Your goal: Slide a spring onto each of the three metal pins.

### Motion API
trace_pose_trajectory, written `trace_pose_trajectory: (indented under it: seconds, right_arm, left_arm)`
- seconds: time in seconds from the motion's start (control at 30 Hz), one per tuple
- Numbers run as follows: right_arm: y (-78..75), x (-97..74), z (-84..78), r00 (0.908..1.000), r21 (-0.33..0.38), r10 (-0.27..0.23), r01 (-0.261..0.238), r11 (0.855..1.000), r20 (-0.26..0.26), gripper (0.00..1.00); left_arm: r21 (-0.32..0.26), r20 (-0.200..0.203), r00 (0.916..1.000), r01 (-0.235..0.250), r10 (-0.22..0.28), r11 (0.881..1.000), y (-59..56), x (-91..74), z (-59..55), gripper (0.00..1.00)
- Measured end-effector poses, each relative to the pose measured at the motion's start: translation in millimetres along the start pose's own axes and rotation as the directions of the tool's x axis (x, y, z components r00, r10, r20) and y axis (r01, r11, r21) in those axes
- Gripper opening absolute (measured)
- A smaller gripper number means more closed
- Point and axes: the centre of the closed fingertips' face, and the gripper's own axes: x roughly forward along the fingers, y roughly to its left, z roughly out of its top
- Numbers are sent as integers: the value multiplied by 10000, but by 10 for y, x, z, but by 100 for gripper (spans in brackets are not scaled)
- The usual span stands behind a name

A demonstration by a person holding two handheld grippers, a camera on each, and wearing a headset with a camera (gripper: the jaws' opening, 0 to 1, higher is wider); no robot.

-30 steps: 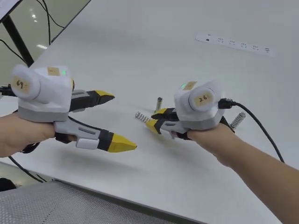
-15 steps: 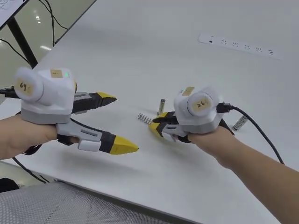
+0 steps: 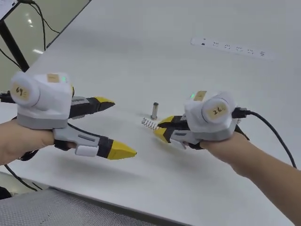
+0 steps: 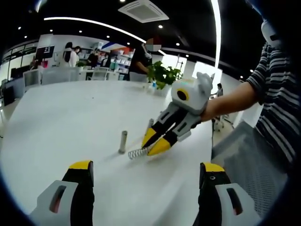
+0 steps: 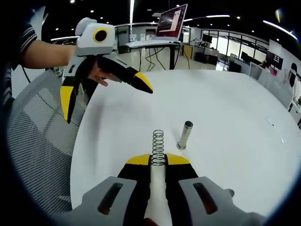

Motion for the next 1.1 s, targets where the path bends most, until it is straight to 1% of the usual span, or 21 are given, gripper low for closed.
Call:
trace_pose_trajectory:
  seconds: [0.13,0.27,0.37,0.47,0.57,0.6,0.63,0.67,0.73,0.83,0.93,0.97,1.1]
  right_arm:
    - [3,-192,-81,9999,119,-110,109,9999,106,8]
    - [-9,-364,-213,9998,155,-218,218,9996,-6,8]
    - [-24,-478,-292,9995,42,-292,293,9996,-84,8]
    - [-39,-578,-351,9996,-358,-242,235,9991,-172,8]
    - [-34,-664,-400,9994,-910,-6,-26,9958,-350,8]
    - [-32,-673,-405,9993,-998,24,-62,9950,-381,8]
    - [-22,-701,-418,9986,-1316,127,-193,9911,-504,8]
    - [-20,-719,-419,9983,-1571,162,-248,9873,-555,8]
    - [1,-754,-409,9977,-1827,329,-431,9822,-584,8]
    - [34,-793,-366,9965,-2384,599,-720,9685,-576,8]
    - [57,-810,-340,9955,-2854,705,-858,9546,-635,8]
    - [62,-814,-325,9956,-2924,747,-883,9522,-572,8]
    - [67,-829,-290,9958,-2957,816,-906,9510,-426,8]
  left_arm:
    - [20,-44,9999,106,-106,9999,-24,35,9,89]
    - [69,-169,9995,262,-261,9996,-62,73,1,89]
    - [45,-171,9993,348,-347,9994,-91,99,9,88]
    - [60,-262,9982,540,-538,9985,-145,134,1,87]
    - [83,-362,9965,753,-750,9971,-202,171,-11,85]
    - [65,-360,9963,780,-777,9969,-212,180,-10,85]
    - [62,-340,9962,810,-807,9967,-225,190,-6,84]
    - [70,-328,9956,879,-876,9961,-246,202,-4,83]
    - [110,-374,9944,992,-987,9950,-288,237,-9,83]
    - [193,-518,9910,1248,-1236,9920,-359,295,-16,83]
    - [227,-525,9888,1411,-1398,9897,-398,346,11,82]
    - [266,-528,9880,1464,-1448,9889,-412,363,20,82]
    - [437,-553,9842,1706,-1681,9844,-475,467,80,80]
